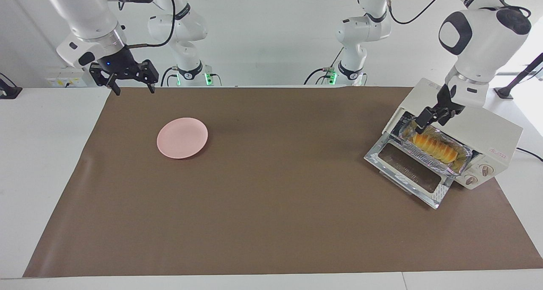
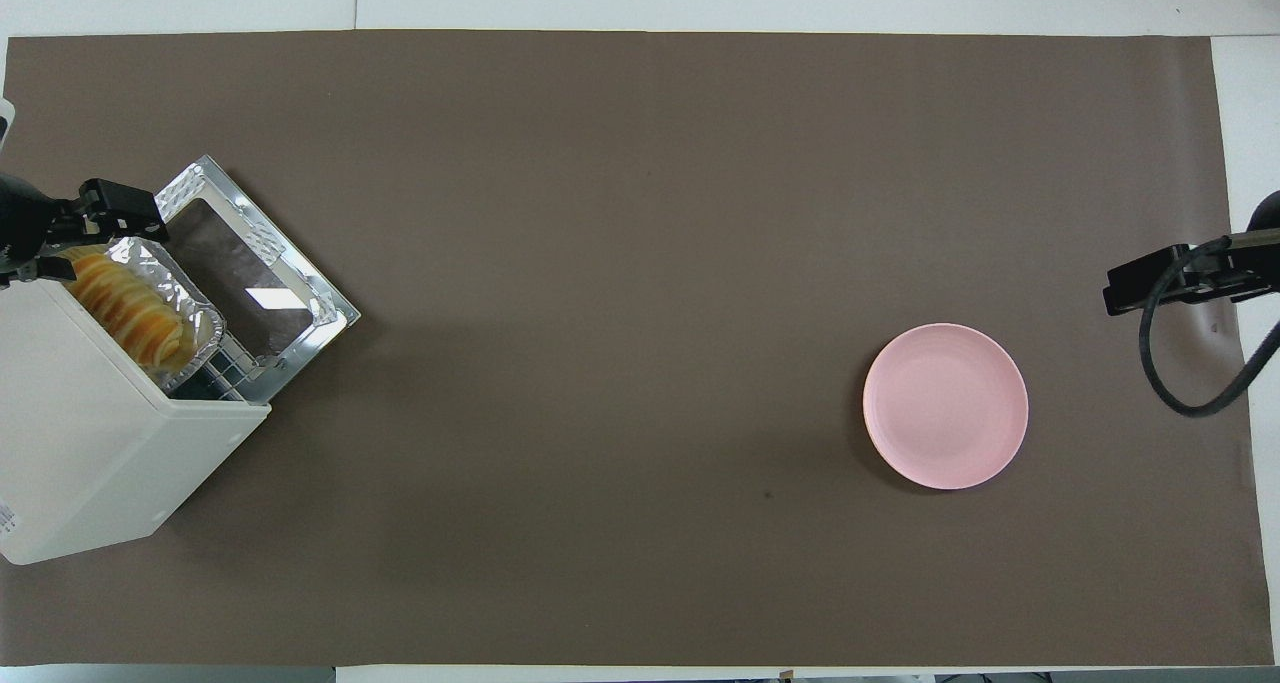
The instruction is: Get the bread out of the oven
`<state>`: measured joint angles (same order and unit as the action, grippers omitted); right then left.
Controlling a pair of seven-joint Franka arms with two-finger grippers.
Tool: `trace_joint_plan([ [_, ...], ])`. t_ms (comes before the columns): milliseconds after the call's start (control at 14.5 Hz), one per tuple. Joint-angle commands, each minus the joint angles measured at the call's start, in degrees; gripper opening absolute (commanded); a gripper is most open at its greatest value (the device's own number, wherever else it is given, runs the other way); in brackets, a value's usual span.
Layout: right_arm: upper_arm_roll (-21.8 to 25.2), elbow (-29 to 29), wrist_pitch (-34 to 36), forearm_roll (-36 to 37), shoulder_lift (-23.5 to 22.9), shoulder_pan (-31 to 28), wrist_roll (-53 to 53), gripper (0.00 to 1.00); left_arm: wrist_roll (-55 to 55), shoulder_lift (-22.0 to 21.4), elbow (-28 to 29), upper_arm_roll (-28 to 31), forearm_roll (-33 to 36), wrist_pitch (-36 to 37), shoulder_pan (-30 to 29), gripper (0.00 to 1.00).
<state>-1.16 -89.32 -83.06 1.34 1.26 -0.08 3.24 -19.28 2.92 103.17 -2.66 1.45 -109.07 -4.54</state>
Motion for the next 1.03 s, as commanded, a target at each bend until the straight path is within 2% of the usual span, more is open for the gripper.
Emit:
trace_joint_plan([
  [0, -0.7, -1.4, 0.0, -0.2, 1.2, -0.9, 0.9, 1.00, -14.3, 5.8, 0.5, -0.6, 6.6, -6.2, 0.7, 1.00],
  [344, -0.7, -1.4, 0.0, -0.2, 1.2, -1.0, 0.9, 1.00, -16.8, 8.1, 2.7, -0.6, 6.5, -10.9, -1.4, 1.00],
  [481, -0.7, -1.4, 0.0, -0.2, 1.2, -1.0, 0.9, 1.00, -17.9, 8.0, 6.2, -0.6, 6.5, -15.3, -1.4, 1.00],
  [619, -0.7, -1.4, 0.0, -0.2, 1.2, -1.0, 0.9, 1.00, -20.0, 8.9, 7.0, -0.6, 6.6, -17.2, -1.4, 0.94],
  [688, -0.7, -1.4, 0.0, -0.2, 1.2, -1.0, 0.9, 1.00, -20.0, 9.1, 7.0, -0.6, 6.6, -17.2, -1.4, 0.85],
  [757, -0.7, -1.4, 0.0, -0.2, 1.2, -0.9, 0.9, 1.00, -19.9, 9.0, 7.3, -0.5, 6.7, -17.1, -1.4, 0.70],
  [825, -0.7, -1.4, 0.0, -0.2, 1.2, -1.0, 0.9, 1.00, -19.5, 8.9, 7.7, -0.6, 6.8, -17.1, -1.4, 0.59],
  [963, -0.7, -1.4, 0.0, -0.2, 1.2, -1.0, 0.9, 1.00, -19.1, 8.5, 9.1, -0.5, 7.0, -17.2, -1.4, 0.48],
])
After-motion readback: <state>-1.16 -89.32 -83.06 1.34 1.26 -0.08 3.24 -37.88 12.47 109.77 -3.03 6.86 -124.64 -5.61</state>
